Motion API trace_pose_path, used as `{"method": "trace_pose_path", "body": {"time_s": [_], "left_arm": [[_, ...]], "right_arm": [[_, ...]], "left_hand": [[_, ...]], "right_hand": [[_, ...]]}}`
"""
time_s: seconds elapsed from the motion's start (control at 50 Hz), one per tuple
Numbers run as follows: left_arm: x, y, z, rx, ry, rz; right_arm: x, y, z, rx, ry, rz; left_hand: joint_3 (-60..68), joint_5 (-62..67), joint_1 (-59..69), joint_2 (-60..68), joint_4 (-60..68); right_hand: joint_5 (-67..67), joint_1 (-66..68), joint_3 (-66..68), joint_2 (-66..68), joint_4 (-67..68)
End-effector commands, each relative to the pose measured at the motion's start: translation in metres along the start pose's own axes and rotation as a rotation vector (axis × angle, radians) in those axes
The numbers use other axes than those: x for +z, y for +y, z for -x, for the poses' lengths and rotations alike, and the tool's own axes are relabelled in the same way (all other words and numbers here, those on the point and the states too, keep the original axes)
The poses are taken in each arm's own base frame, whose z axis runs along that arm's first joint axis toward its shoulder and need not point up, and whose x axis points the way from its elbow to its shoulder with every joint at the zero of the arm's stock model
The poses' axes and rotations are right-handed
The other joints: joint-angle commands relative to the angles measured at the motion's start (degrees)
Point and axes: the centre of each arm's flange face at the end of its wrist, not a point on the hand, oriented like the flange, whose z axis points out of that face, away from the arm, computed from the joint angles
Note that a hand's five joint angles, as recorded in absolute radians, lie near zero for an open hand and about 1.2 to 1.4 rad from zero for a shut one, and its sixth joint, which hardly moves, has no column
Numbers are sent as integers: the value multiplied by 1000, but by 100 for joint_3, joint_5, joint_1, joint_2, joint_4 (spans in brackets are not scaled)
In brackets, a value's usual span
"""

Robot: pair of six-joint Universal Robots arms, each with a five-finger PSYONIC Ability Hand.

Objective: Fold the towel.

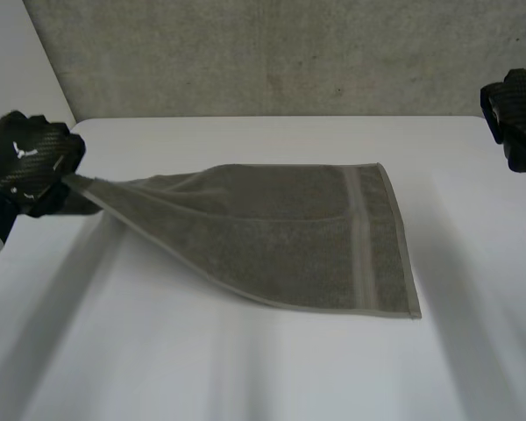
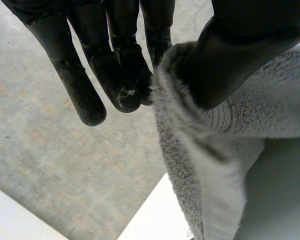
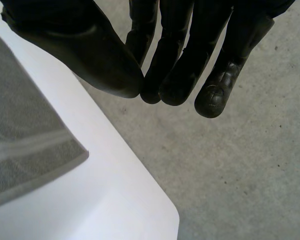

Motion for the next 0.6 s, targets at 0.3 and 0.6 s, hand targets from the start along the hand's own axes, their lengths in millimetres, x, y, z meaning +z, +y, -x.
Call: {"method": "trace_pose_path", "body": {"time_s": [0.3,0.6], "left_arm": [[1,49,0,-81,33,119],[-1,60,-15,-135,69,153]], "right_arm": [[-18,89,83,81,-384,251],[-18,131,121,119,-498,212]], "left_hand": [[299,500,704,285,212],[299,500,704,285,212]], "right_hand": [[-5107,-5007,-4934,-4830,-4966],[-4990,-4891,-4818,-4713,-4849]]}}
